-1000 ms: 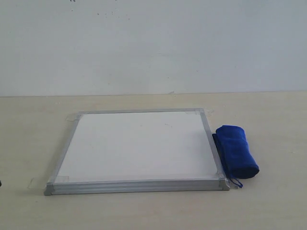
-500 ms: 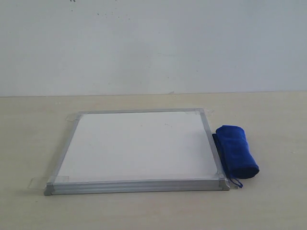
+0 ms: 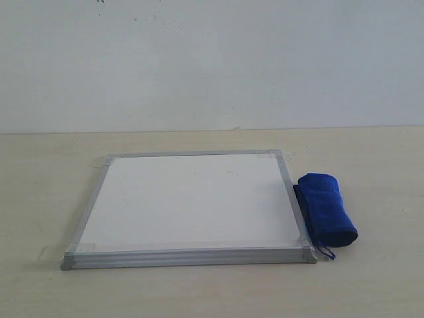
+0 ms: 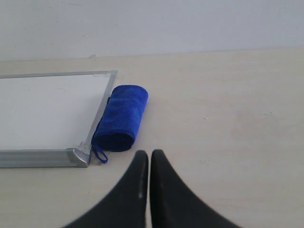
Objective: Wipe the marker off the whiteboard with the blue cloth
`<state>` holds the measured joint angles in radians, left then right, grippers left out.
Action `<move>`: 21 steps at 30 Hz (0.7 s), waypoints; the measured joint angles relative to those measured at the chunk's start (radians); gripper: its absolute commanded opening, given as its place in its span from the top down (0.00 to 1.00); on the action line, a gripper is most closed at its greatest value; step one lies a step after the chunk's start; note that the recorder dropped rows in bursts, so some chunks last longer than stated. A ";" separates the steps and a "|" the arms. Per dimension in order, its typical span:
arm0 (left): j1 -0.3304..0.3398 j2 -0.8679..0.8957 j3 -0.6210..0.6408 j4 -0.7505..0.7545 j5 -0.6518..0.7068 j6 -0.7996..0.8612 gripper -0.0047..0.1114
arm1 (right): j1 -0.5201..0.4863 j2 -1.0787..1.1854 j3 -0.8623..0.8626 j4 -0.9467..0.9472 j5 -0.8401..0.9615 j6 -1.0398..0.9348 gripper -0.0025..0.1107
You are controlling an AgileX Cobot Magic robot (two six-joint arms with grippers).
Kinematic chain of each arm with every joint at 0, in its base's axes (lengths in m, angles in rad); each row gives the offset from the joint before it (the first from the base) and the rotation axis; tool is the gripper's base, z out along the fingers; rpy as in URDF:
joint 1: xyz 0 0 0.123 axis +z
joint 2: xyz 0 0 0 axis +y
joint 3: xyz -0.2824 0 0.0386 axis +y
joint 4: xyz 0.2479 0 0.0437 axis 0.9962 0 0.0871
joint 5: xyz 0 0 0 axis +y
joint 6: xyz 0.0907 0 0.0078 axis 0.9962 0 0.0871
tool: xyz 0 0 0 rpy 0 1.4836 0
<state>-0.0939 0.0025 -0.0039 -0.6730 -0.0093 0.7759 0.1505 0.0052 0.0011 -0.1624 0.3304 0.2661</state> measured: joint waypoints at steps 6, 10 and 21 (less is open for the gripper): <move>0.000 0.000 0.000 -0.044 0.009 -0.091 0.93 | 0.000 0.000 0.000 0.000 0.000 0.000 0.97; 0.008 0.000 0.000 0.167 0.009 -0.339 0.93 | 0.000 0.000 0.000 0.000 0.000 0.000 0.97; 0.093 0.000 0.000 0.718 0.286 -0.897 0.93 | 0.000 0.000 0.000 0.000 0.000 0.000 0.97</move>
<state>-0.0013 0.0025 -0.0039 0.0453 0.2763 -0.1213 0.1505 0.0052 0.0011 -0.1624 0.3304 0.2661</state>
